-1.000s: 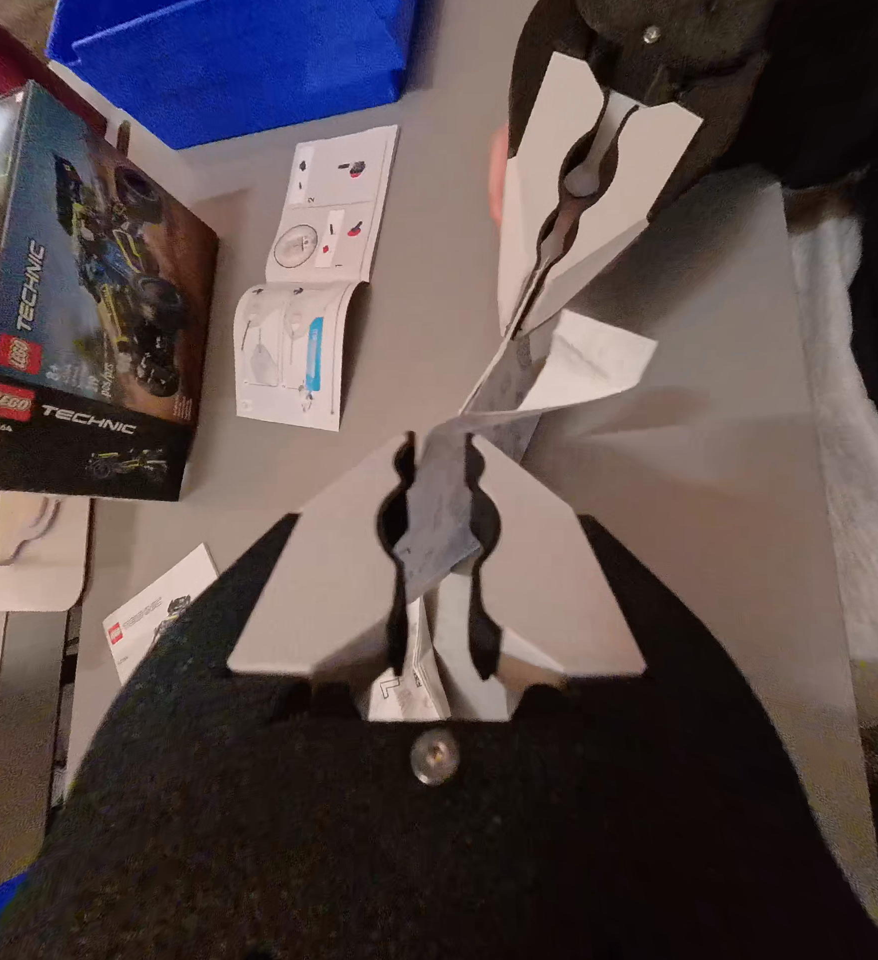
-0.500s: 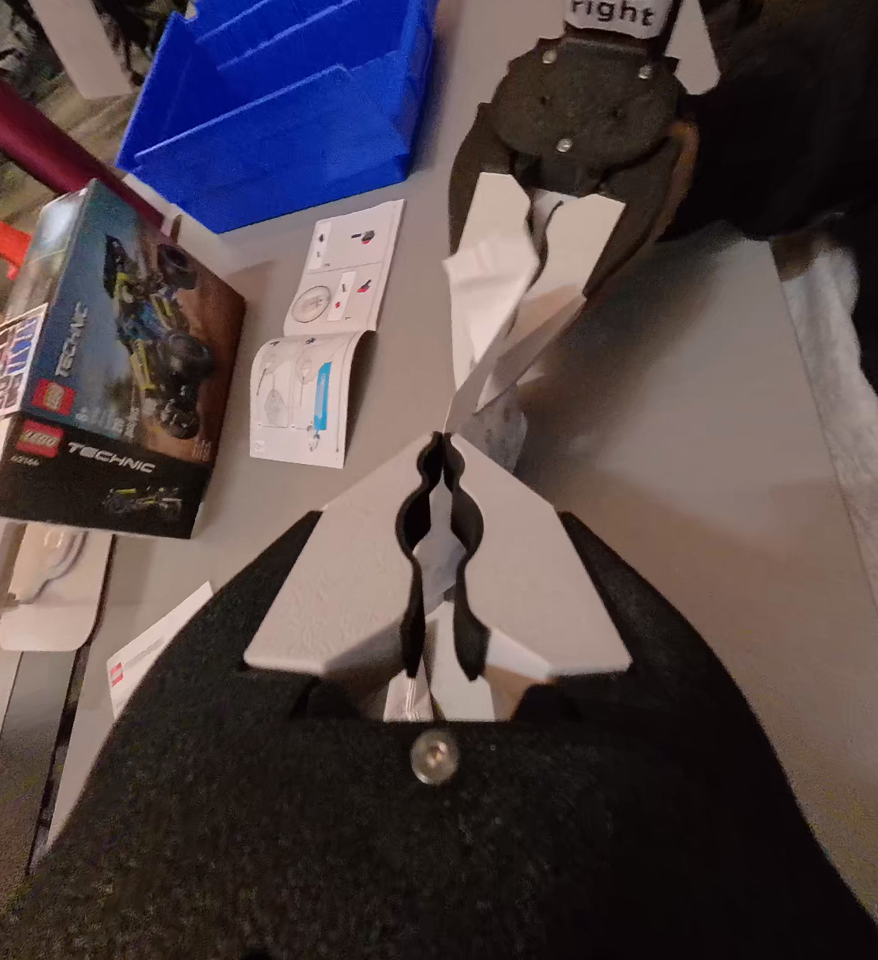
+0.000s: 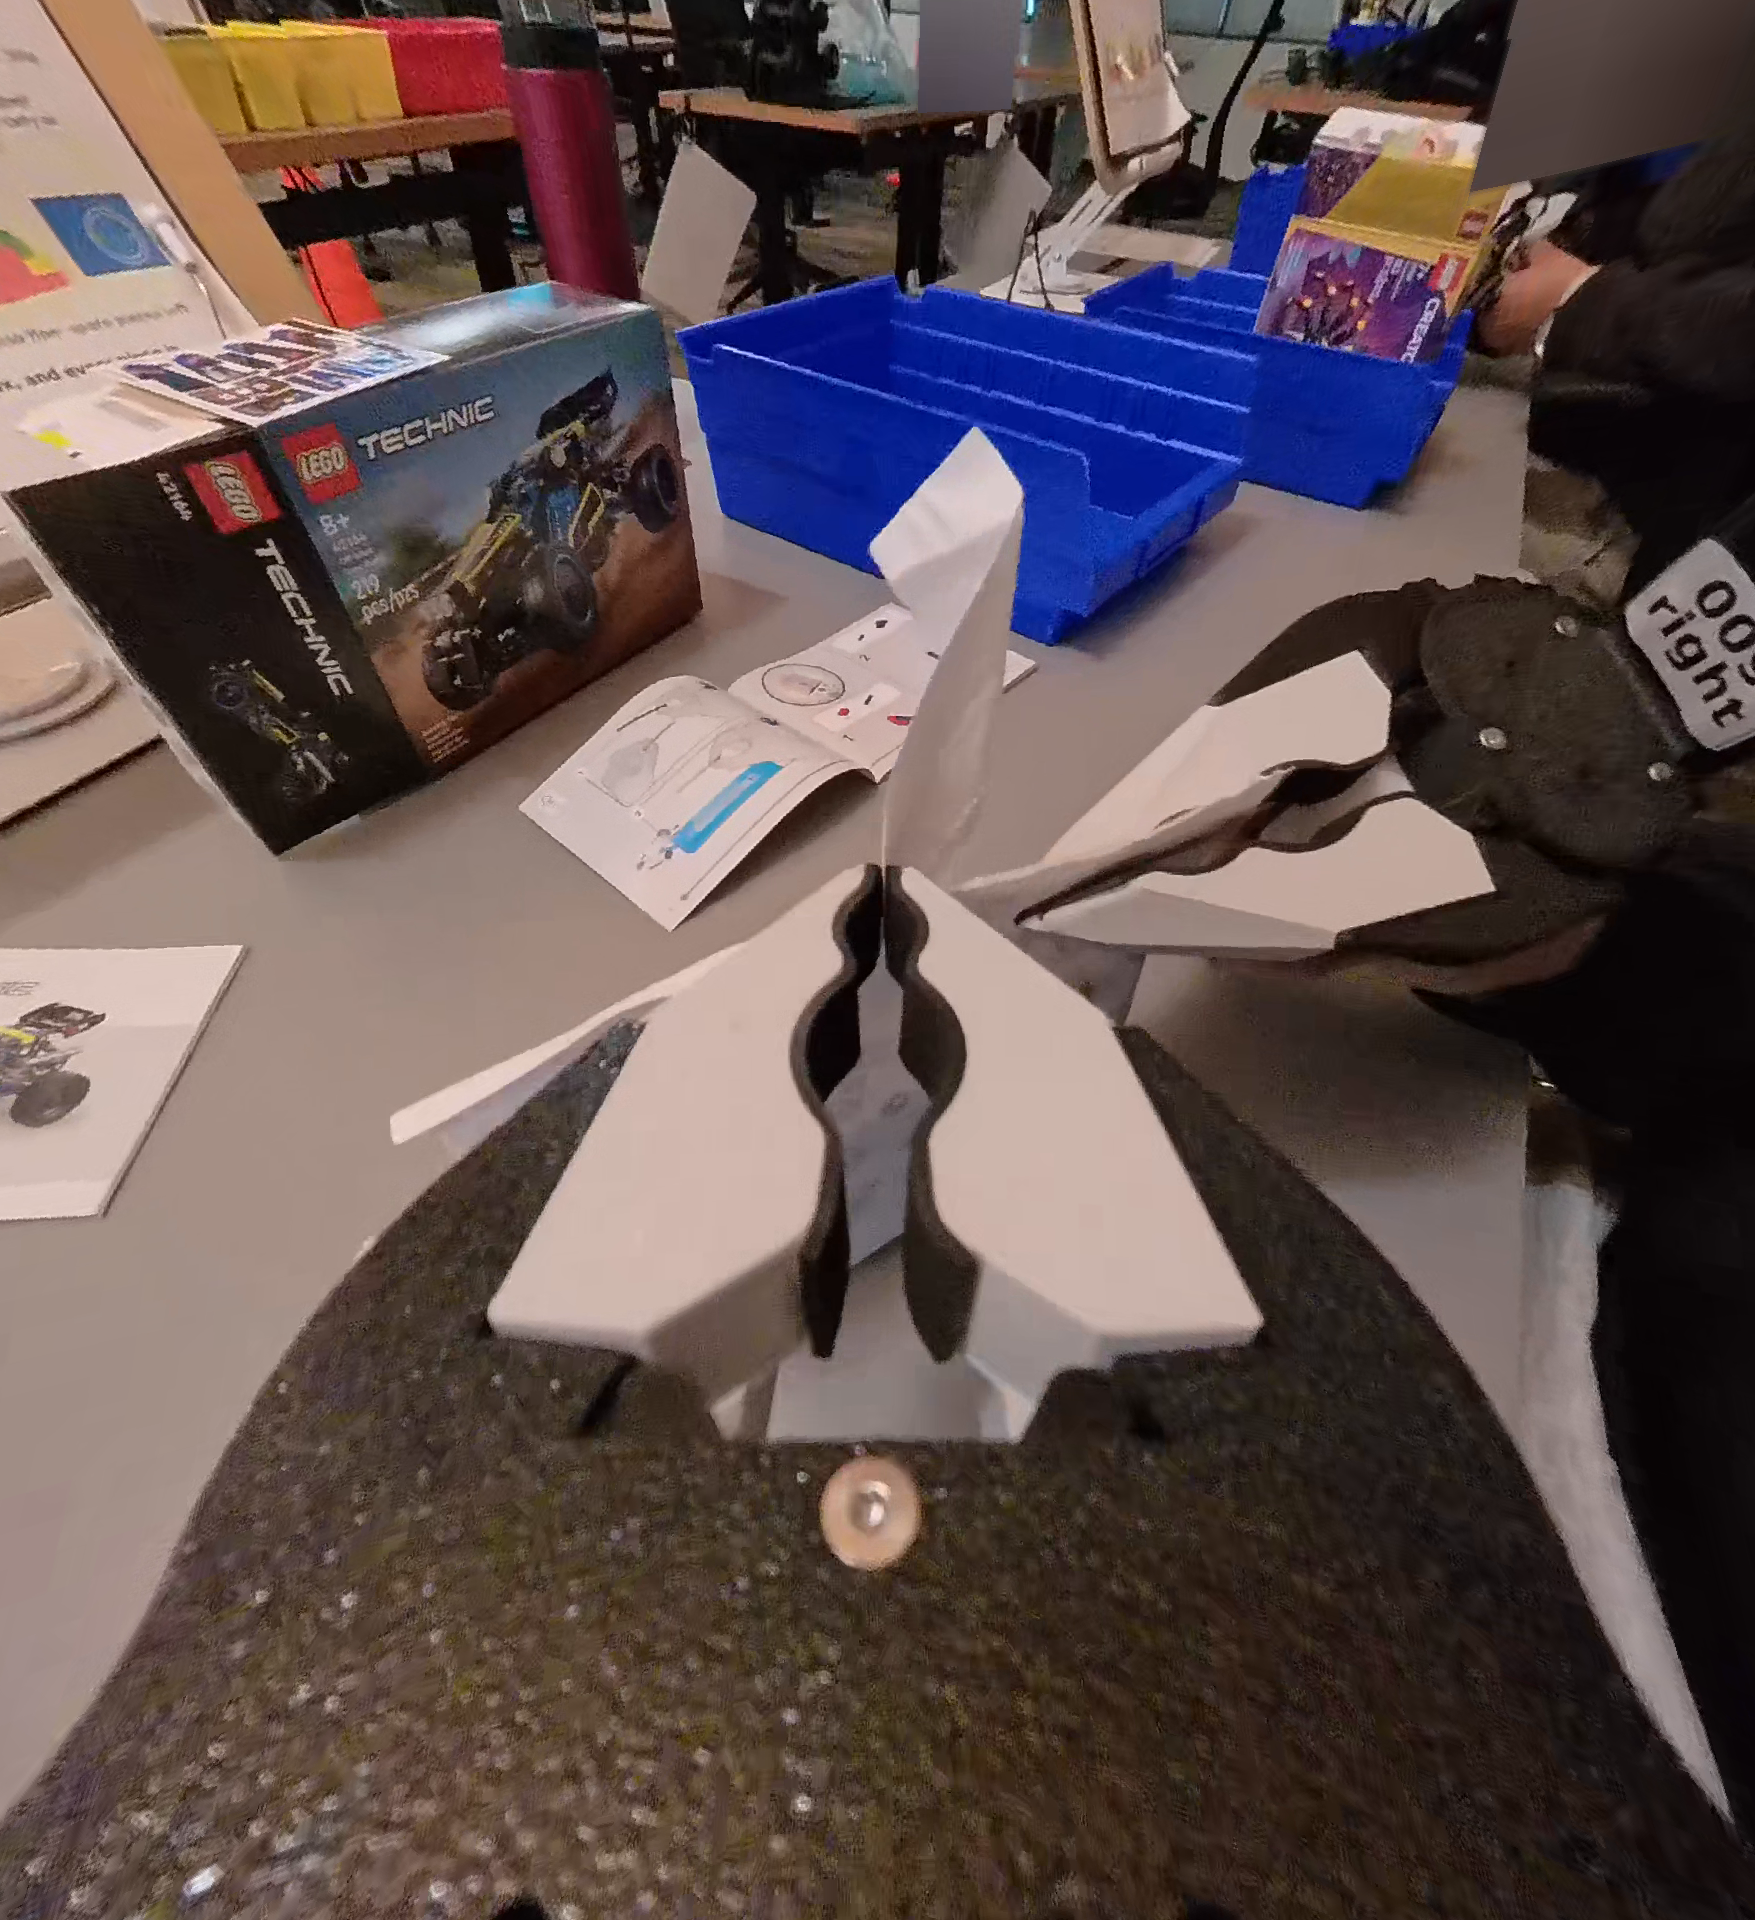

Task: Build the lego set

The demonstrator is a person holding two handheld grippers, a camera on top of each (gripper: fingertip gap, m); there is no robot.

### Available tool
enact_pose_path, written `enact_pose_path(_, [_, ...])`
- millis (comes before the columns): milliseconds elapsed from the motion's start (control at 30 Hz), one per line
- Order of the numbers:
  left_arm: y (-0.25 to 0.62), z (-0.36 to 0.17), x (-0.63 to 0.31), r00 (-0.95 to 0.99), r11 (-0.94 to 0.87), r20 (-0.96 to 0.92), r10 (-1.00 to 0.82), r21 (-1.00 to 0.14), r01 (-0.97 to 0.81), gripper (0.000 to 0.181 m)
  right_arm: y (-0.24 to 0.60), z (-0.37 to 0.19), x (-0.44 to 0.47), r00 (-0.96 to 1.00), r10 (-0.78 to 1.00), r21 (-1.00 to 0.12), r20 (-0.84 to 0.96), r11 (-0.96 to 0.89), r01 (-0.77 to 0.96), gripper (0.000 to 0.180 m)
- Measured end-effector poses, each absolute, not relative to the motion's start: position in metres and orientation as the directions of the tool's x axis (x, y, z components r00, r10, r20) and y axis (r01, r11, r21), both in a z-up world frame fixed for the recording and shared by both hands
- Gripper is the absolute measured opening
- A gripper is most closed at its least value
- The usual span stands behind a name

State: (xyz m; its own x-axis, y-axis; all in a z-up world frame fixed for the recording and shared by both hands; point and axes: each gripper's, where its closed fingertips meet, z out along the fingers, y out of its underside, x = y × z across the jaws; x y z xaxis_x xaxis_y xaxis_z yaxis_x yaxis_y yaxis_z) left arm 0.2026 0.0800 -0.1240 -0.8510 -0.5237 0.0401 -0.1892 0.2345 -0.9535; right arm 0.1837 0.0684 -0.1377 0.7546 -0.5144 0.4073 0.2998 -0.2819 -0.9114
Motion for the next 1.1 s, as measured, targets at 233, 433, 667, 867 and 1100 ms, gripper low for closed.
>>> enact_pose_path(233, [0.069, -0.119, 0.184, -0.893, 0.38, -0.081, -0.442, -0.919, -0.104, 0.014, 0.074, -0.14, 0.18, 0.746, -0.489, -0.889, 0.453, -0.309, 0.337, 0.0])
enact_pose_path(433, [0.074, -0.125, 0.179, -0.912, 0.49, -0.123, -0.392, -0.867, -0.094, 0.019, 0.076, -0.141, 0.18, 0.741, -0.485, -0.883, 0.463, -0.324, 0.34, 0.0])
enact_pose_path(667, [0.085, -0.128, 0.201, -0.822, 0.51, -0.196, -0.535, -0.85, -0.129, 0.0, 0.081, -0.143, 0.181, 0.699, -0.518, -0.867, 0.494, -0.359, 0.346, 0.0])
enact_pose_path(867, [0.103, -0.118, 0.212, -0.7, 0.3, -0.105, -0.706, -0.94, -0.161, 0.0, 0.083, -0.136, 0.181, 0.684, -0.557, -0.88, 0.471, -0.343, 0.327, 0.0])
enact_pose_path(1100, [0.135, -0.116, 0.231, -0.577, 0.135, 0.01, -0.817, -0.969, -0.207, 0.0, 0.086, -0.141, 0.179, 0.712, -0.553, -0.898, 0.432, -0.337, 0.283, 0.0])
